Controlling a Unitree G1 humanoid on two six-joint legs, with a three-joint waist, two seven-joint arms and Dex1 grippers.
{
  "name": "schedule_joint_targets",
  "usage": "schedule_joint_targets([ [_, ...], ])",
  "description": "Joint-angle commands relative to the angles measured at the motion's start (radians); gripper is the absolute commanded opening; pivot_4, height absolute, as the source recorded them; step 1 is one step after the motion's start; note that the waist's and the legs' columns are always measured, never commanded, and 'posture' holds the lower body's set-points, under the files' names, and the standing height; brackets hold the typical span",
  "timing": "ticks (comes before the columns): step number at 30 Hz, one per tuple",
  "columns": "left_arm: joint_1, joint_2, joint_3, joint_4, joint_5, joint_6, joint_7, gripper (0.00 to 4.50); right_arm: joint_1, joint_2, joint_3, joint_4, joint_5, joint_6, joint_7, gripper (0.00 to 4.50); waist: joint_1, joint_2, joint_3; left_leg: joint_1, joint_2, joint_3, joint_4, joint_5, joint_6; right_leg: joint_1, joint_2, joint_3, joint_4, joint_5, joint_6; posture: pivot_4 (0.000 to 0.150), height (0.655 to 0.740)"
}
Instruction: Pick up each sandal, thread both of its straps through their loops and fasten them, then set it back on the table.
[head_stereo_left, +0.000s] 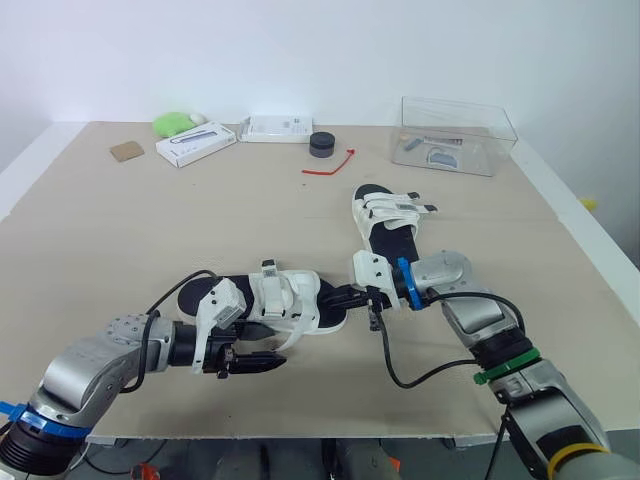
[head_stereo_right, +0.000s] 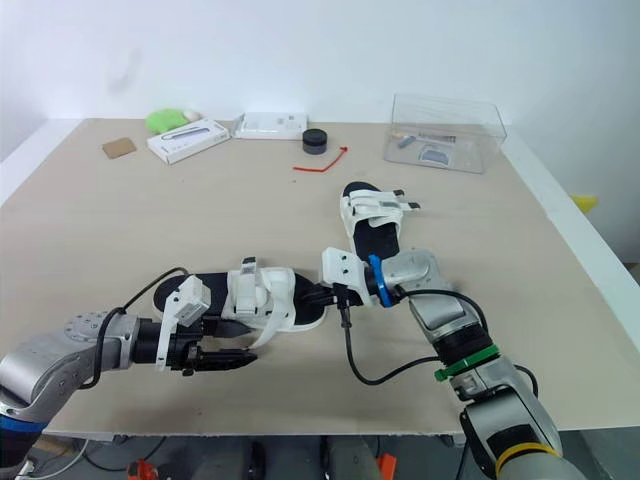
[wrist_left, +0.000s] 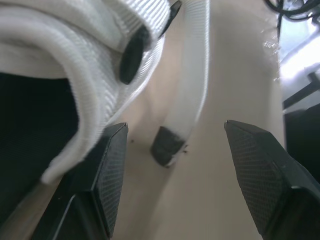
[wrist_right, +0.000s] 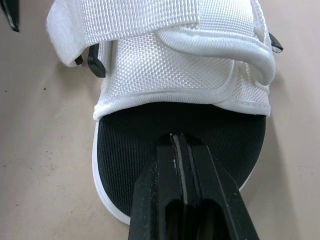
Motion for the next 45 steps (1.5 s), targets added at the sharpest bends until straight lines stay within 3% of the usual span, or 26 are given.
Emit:
schedule_joint_targets([
  [1, -0.024, 0.004, -0.023, -0.037, 0.026, -0.028, -0.028, 3.16, 0.025, -0.026, 0.030, 0.035, -0.047, 0.016, 0.012, 0.00, 0.000, 0.000, 0.000, -0.001, 0.000, 0.000, 0.000, 0.000, 0.000, -0.001, 0.000, 0.000, 0.000, 0.000, 0.001, 0.150, 0.7400],
  [9, -0.077, -0.021, -0.093, -0.043, 0.050, 0.001, -0.048, 3.16, 0.014, -0.026, 0.040, 0.057, -0.065, -0.010, 0.005, 0.00, 0.000, 0.000, 0.000, -0.002, 0.000, -0.001, 0.001, 0.000, 0.000, -0.001, 0.000, -0.001, 0.000, 0.001, 0.002, 0.150, 0.7400],
  [12, -0.124, -0.044, -0.104, -0.001, 0.053, 0.041, -0.031, 2.42, 0.013, -0.027, 0.044, 0.061, -0.066, -0.015, 0.005, 0.00, 0.000, 0.000, 0.000, -0.001, 0.000, -0.001, 0.001, 0.000, 0.000, 0.000, 0.000, -0.001, 0.000, 0.001, 0.002, 0.150, 0.7400],
  [16, -0.171, -0.073, -0.089, 0.031, 0.021, 0.112, -0.028, 0.53, 0.013, -0.028, 0.049, 0.063, -0.069, -0.022, 0.004, 0.00, -0.002, 0.000, 0.000, -0.002, 0.000, -0.001, 0.001, 0.000, 0.000, -0.001, 0.001, -0.001, 0.000, 0.002, 0.003, 0.150, 0.7400],
  [18, -0.188, -0.079, -0.087, 0.045, 0.014, 0.130, -0.037, 0.08, 0.012, -0.028, 0.051, 0.065, -0.070, -0.024, 0.003, 0.00, -0.002, 0.000, 0.000, -0.002, 0.000, -0.001, 0.001, 0.000, 0.001, -0.001, 0.001, -0.001, 0.000, 0.002, 0.003, 0.150, 0.7400],
  [23, -0.229, -0.101, -0.056, 0.058, -0.041, 0.177, -0.052, 0.08, 0.009, -0.033, 0.051, 0.071, -0.074, -0.032, 0.001, 0.00, -0.002, 0.000, 0.000, -0.002, 0.000, -0.002, 0.001, 0.000, 0.001, 0.000, 0.001, -0.001, 0.000, 0.002, 0.003, 0.150, 0.7400],
  [28, -0.277, -0.155, 0.098, 0.102, -0.258, 0.362, -0.014, 0.08, 0.010, -0.042, 0.050, 0.072, -0.076, -0.038, -0.001, 0.00, -0.002, 0.000, 0.000, -0.002, 0.000, -0.002, 0.002, 0.000, 0.001, 0.000, 0.001, -0.001, 0.000, 0.002, 0.004, 0.150, 0.7400],
  [32, -0.381, -0.274, 0.260, 0.222, -0.404, 0.428, 0.133, 0.08, 0.012, -0.048, 0.049, 0.070, -0.076, -0.037, -0.004, 0.00, 0.000, -0.001, 0.000, -0.002, 0.000, -0.003, 0.002, 0.000, 0.001, 0.000, 0.001, -0.002, 0.000, 0.002, 0.004, 0.150, 0.7400],
  [40, -0.457, -0.379, 0.174, 0.296, -0.277, 0.392, 0.261, 0.08, 0.002, -0.044, 0.053, 0.082, -0.078, -0.041, -0.011, 0.00, -0.002, -0.001, -0.001, -0.002, -0.003, -0.007, 0.003, 0.000, 0.000, 0.002, -0.002, -0.004, 0.000, 0.003, 0.005, 0.150, 0.7400],
  [45, -0.454, -0.371, 0.120, 0.299, -0.254, 0.423, 0.249, 0.08, 0.009, -0.045, 0.053, 0.070, -0.076, -0.035, -0.016, 0.00, -0.002, -0.001, -0.001, -0.002, -0.003, -0.008, 0.003, 0.001, -0.001, 0.002, -0.002, -0.004, 0.000, 0.004, 0.004, 0.150, 0.7400],
])
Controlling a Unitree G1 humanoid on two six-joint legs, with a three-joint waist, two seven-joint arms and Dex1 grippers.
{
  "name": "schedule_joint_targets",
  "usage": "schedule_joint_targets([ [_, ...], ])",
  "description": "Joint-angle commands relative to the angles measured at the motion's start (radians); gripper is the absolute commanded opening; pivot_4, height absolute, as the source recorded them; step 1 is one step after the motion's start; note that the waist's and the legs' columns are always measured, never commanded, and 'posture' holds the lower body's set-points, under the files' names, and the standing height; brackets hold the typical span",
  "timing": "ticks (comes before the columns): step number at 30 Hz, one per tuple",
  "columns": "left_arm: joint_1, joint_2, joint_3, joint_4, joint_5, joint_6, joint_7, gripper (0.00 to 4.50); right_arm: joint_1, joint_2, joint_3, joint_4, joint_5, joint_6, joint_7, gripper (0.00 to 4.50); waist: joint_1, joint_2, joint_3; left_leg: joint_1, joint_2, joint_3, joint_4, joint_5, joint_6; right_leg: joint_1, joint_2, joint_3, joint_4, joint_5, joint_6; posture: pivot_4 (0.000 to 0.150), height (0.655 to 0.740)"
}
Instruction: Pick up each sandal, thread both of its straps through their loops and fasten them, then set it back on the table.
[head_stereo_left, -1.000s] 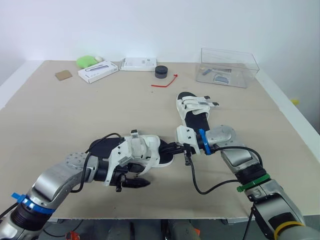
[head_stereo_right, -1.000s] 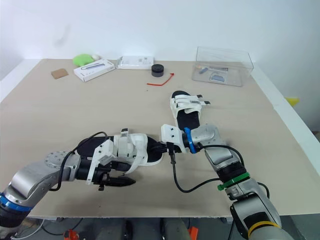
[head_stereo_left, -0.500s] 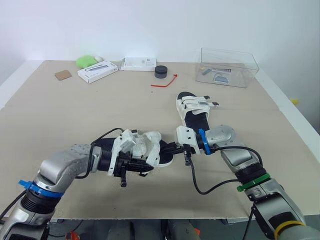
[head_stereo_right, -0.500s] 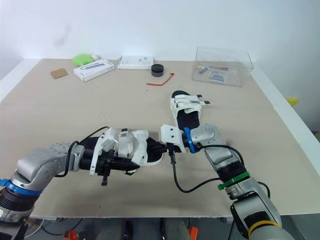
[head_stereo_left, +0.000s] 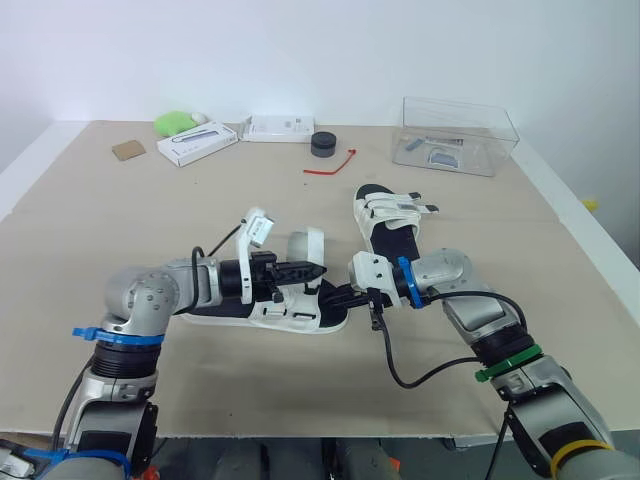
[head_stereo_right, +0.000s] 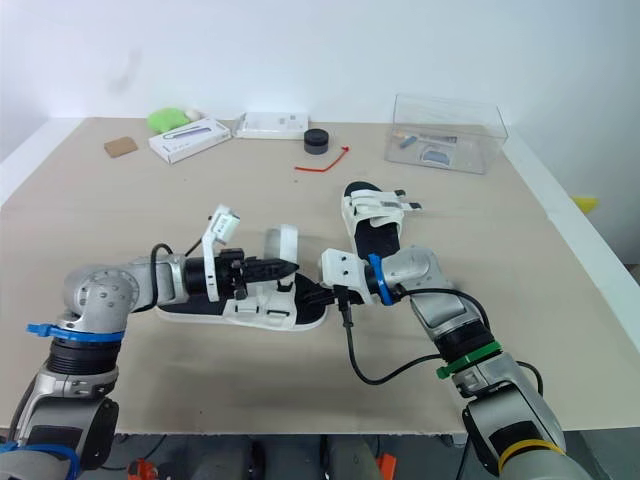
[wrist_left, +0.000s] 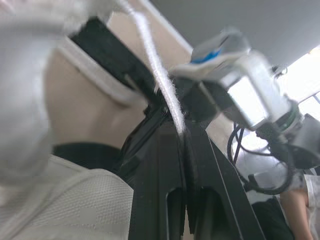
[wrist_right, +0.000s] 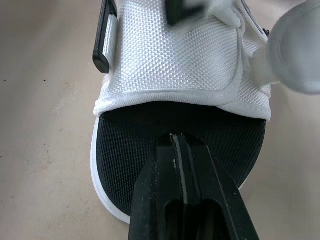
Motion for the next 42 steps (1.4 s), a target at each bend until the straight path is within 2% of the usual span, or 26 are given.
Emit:
schedule_joint_targets([
  [1, -0.012, 0.023, -0.031, -0.015, 0.012, 0.024, -0.022, 0.08, 0.033, -0.029, 0.027, 0.038, -0.070, 0.023, -0.007, 0.00, 0.000, 0.000, 0.000, 0.000, 0.000, 0.000, 0.000, 0.000, 0.000, 0.000, 0.000, 0.000, 0.000, 0.000, 0.000, 0.150, 0.7400],
  [14, -0.030, 0.129, -0.099, -0.023, 0.023, 0.099, -0.133, 0.08, 0.028, -0.028, 0.028, 0.044, -0.072, 0.023, -0.015, 0.00, -0.001, 0.000, 0.000, 0.000, 0.000, 0.000, 0.000, 0.000, 0.000, 0.000, 0.000, 0.000, 0.000, 0.000, 0.000, 0.150, 0.7400],
  [22, -0.025, 0.131, -0.134, -0.013, 0.080, 0.050, -0.151, 0.08, 0.031, -0.031, 0.030, 0.038, -0.072, 0.021, -0.013, 0.00, 0.000, 0.000, 0.000, 0.000, 0.000, 0.000, 0.000, 0.000, 0.000, 0.000, 0.000, 0.000, 0.000, 0.000, 0.000, 0.150, 0.7400],
  [29, -0.039, 0.118, -0.129, -0.005, 0.068, 0.076, -0.170, 0.08, 0.033, -0.028, 0.031, 0.036, -0.074, 0.019, -0.016, 0.00, 0.000, 0.000, 0.000, 0.001, 0.000, 0.000, 0.000, 0.000, 0.000, 0.001, 0.000, 0.000, 0.000, 0.000, 0.000, 0.150, 0.7400],
  [36, -0.040, 0.149, -0.203, -0.022, 0.125, 0.030, -0.229, 0.08, 0.037, -0.029, 0.029, 0.034, -0.077, 0.017, -0.017, 0.00, 0.000, 0.000, 0.000, 0.001, -0.001, -0.001, 0.000, 0.001, 0.000, 0.002, -0.001, 0.000, 0.000, 0.000, 0.000, 0.150, 0.7400],
  [42, -0.052, 0.177, -0.285, -0.004, 0.221, -0.071, -0.288, 0.08, 0.035, -0.026, 0.029, 0.035, -0.081, 0.017, -0.017, 0.00, 0.000, 0.000, -0.001, 0.003, -0.002, -0.001, 0.000, 0.001, 0.001, 0.003, -0.002, -0.001, 0.000, -0.001, -0.001, 0.150, 0.7400],
])
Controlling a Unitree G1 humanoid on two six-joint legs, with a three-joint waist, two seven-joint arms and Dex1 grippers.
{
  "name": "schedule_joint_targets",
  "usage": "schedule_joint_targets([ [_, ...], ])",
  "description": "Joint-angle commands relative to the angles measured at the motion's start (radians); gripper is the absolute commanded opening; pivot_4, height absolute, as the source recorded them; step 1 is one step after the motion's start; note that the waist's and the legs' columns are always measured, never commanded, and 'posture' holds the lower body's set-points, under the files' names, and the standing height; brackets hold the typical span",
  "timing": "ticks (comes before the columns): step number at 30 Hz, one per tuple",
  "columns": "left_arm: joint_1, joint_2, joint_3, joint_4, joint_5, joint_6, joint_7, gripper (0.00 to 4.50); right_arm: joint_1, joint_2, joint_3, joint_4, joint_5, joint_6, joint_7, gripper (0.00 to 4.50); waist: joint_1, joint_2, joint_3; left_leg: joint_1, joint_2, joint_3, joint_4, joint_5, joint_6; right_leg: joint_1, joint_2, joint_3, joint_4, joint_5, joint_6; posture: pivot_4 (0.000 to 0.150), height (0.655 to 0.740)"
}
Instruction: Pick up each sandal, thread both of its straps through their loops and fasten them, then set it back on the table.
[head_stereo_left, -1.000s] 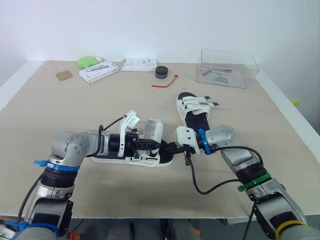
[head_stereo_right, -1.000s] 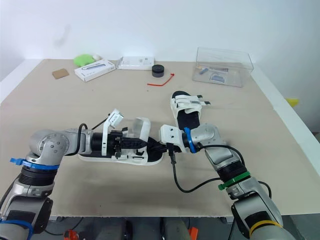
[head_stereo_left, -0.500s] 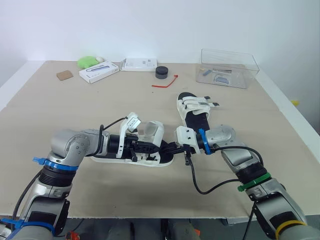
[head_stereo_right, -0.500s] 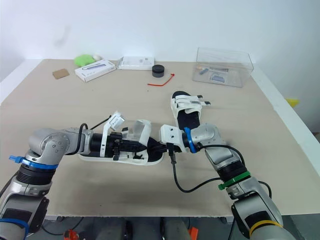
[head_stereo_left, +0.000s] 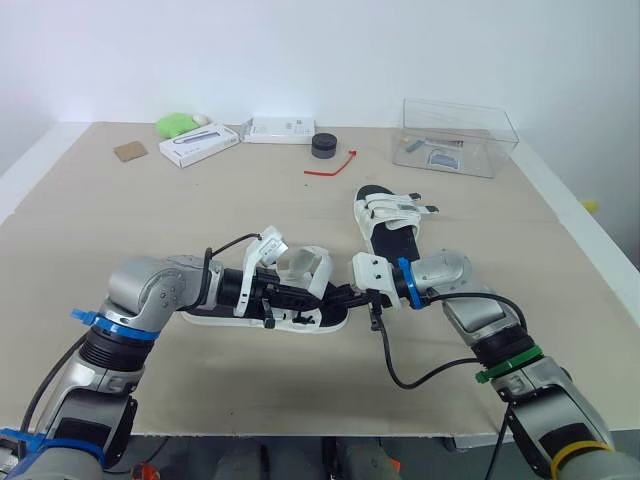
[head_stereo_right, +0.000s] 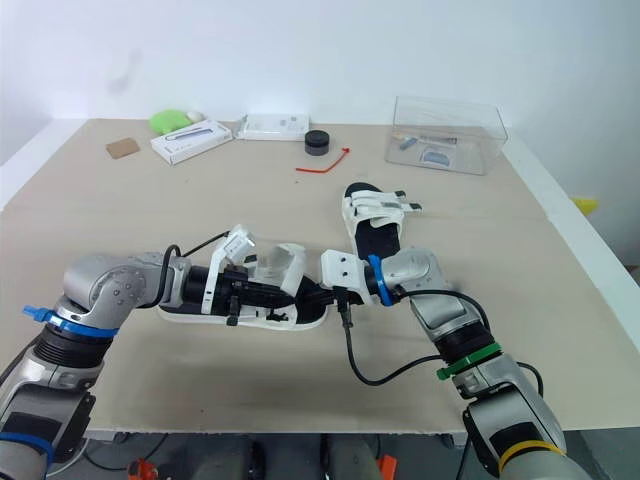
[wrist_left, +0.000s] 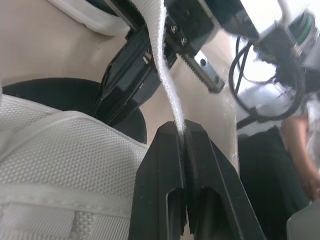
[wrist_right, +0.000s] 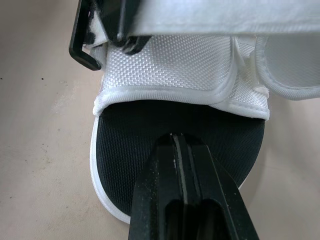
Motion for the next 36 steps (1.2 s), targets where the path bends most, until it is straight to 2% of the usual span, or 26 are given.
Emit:
schedule_joint_targets([
  [1, 0.001, 0.012, -0.066, 0.010, 0.066, -0.051, -0.034, 0.08, 0.028, -0.024, 0.026, 0.043, -0.063, 0.018, -0.004, 0.00, 0.000, 0.000, 0.000, 0.000, 0.000, 0.000, 0.000, 0.000, 0.000, 0.000, 0.000, 0.000, 0.000, 0.000, 0.000, 0.150, 0.7400],
  [10, -0.025, 0.035, -0.067, 0.030, 0.087, -0.066, -0.120, 0.08, 0.022, -0.023, 0.023, 0.051, -0.068, 0.018, -0.002, 0.00, 0.000, 0.000, 0.000, 0.007, -0.001, 0.000, -0.001, 0.000, 0.001, 0.008, -0.002, 0.000, 0.000, -0.003, -0.001, 0.150, 0.7400],
  [13, -0.033, 0.056, -0.060, 0.021, 0.083, -0.070, -0.157, 0.82, 0.020, -0.022, 0.024, 0.055, -0.069, 0.016, -0.003, 0.00, -0.001, 0.000, 0.000, 0.007, -0.001, 0.000, -0.001, 0.000, 0.001, 0.008, -0.001, 0.000, 0.000, -0.003, -0.001, 0.150, 0.7400],
  [17, -0.046, 0.060, -0.035, 0.033, 0.082, -0.077, -0.175, 2.85, 0.013, -0.017, 0.024, 0.065, -0.070, 0.012, -0.004, 0.00, -0.001, 0.000, 0.000, 0.007, -0.001, -0.001, -0.002, 0.000, 0.001, 0.007, -0.001, -0.001, 0.000, -0.004, -0.002, 0.150, 0.7400],
  [18, -0.050, 0.064, -0.038, 0.032, 0.091, -0.087, -0.180, 3.22, 0.012, -0.017, 0.025, 0.066, -0.070, 0.012, -0.004, 0.00, 0.000, 0.000, 0.000, 0.007, -0.001, -0.001, -0.002, 0.000, 0.001, 0.007, -0.001, -0.001, 0.000, -0.004, -0.001, 0.150, 0.7400],
  [19, -0.051, 0.071, -0.046, 0.026, 0.103, -0.103, -0.188, 3.78, 0.013, -0.017, 0.025, 0.066, -0.070, 0.011, -0.004, 0.00, 0.000, 0.000, 0.000, 0.007, -0.001, -0.001, -0.002, 0.001, 0.001, 0.007, -0.002, -0.001, 0.000, -0.004, -0.001, 0.150, 0.7400],
  [20, -0.051, 0.077, -0.053, 0.019, 0.114, -0.123, -0.195, 4.10, 0.012, -0.016, 0.025, 0.067, -0.070, 0.011, -0.004, 0.00, 0.000, 0.000, 0.000, 0.007, -0.001, -0.001, -0.002, 0.001, 0.001, 0.007, -0.002, -0.001, 0.000, -0.004, -0.001, 0.150, 0.7400],
  [36, -0.164, 0.003, -0.042, 0.147, 0.200, -0.244, -0.205, 4.10, 0.017, -0.019, 0.025, 0.062, -0.069, 0.014, -0.003, 0.00, -0.001, 0.000, 0.001, 0.006, -0.001, -0.002, -0.002, 0.001, 0.002, 0.007, -0.001, -0.001, 0.000, -0.004, -0.001, 0.150, 0.7400],
])
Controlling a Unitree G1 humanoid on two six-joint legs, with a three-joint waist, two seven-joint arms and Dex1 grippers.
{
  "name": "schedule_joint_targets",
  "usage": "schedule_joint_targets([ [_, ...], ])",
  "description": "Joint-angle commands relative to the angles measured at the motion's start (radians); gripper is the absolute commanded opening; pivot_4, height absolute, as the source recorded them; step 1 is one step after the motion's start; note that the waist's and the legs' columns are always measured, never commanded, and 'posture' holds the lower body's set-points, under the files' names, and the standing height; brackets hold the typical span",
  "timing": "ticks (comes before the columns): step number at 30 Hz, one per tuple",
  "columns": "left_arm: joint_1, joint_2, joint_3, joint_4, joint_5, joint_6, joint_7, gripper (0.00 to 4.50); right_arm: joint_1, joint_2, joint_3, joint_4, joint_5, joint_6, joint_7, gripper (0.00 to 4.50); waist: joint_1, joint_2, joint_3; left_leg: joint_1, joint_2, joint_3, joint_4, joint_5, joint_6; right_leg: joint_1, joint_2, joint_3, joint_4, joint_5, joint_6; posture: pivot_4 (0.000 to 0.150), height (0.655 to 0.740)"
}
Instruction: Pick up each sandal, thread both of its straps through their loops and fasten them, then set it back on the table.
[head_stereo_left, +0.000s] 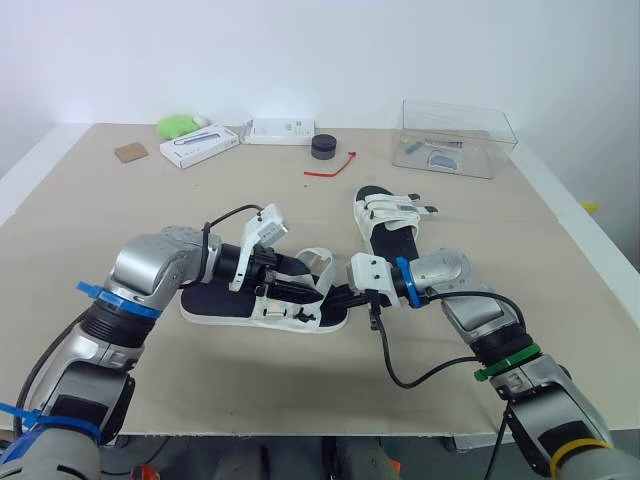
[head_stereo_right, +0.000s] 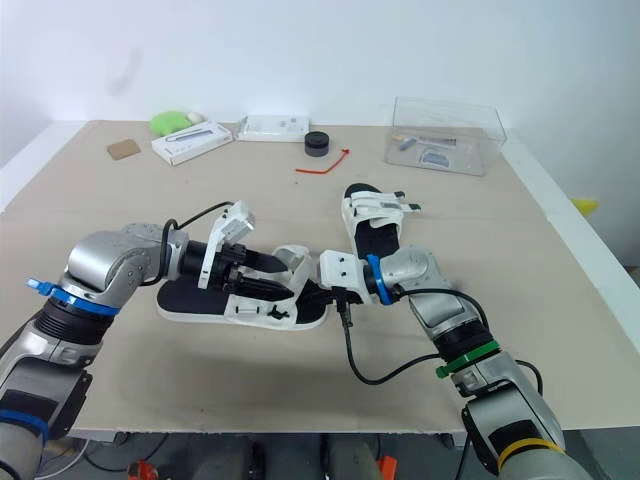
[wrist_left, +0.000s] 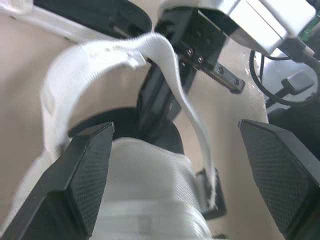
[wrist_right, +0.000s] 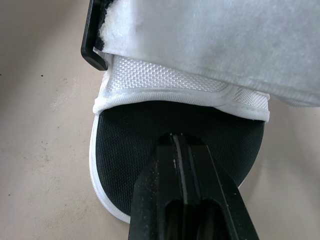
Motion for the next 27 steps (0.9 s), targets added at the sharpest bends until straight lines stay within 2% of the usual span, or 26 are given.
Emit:
schedule_joint_targets([
  [1, -0.041, -0.016, 0.014, 0.013, 0.016, -0.046, -0.025, 4.10, 0.029, -0.023, 0.023, 0.045, -0.060, 0.028, -0.006, 0.00, 0.000, 0.000, 0.000, 0.000, 0.000, 0.000, 0.000, 0.000, 0.000, 0.000, 0.000, 0.000, 0.000, 0.000, 0.000, 0.150, 0.7400],
  [6, -0.057, -0.022, -0.003, 0.022, 0.031, -0.058, -0.064, 4.10, 0.029, -0.026, 0.020, 0.046, -0.060, 0.029, -0.007, 0.00, 0.000, 0.000, 0.000, 0.000, 0.000, 0.000, 0.000, 0.000, 0.000, 0.000, 0.000, 0.000, 0.000, 0.000, 0.000, 0.150, 0.7400],
  [7, -0.056, -0.019, -0.015, 0.018, 0.039, -0.069, -0.077, 3.87, 0.029, -0.026, 0.020, 0.046, -0.060, 0.029, -0.008, 0.00, 0.000, 0.000, 0.000, 0.000, 0.000, 0.000, 0.000, 0.000, 0.000, 0.000, 0.000, 0.000, 0.000, 0.000, 0.000, 0.150, 0.7400],
  [9, -0.054, -0.016, -0.026, 0.013, 0.050, -0.080, -0.093, 3.29, 0.028, -0.024, 0.020, 0.047, -0.061, 0.029, -0.009, 0.00, 0.000, 0.000, 0.000, 0.000, 0.000, 0.000, 0.000, 0.000, 0.000, 0.000, 0.000, 0.000, 0.000, 0.000, 0.000, 0.150, 0.7400],
  [16, -0.063, -0.021, -0.051, 0.001, 0.062, -0.043, -0.104, 0.05, 0.025, -0.022, 0.020, 0.049, -0.061, 0.028, -0.009, 0.00, 0.000, 0.000, 0.000, 0.000, 0.000, 0.000, 0.000, 0.000, 0.000, 0.000, 0.000, 0.000, 0.000, 0.000, 0.000, 0.150, 0.7400],
  [27, -0.022, 0.033, -0.026, -0.031, 0.051, -0.040, -0.119, 0.05, 0.031, -0.025, 0.020, 0.042, -0.060, 0.028, -0.009, 0.00, 0.000, 0.000, 0.000, 0.000, 0.000, 0.000, 0.000, 0.000, 0.000, -0.001, 0.000, 0.000, 0.000, 0.000, 0.000, 0.150, 0.7400],
])
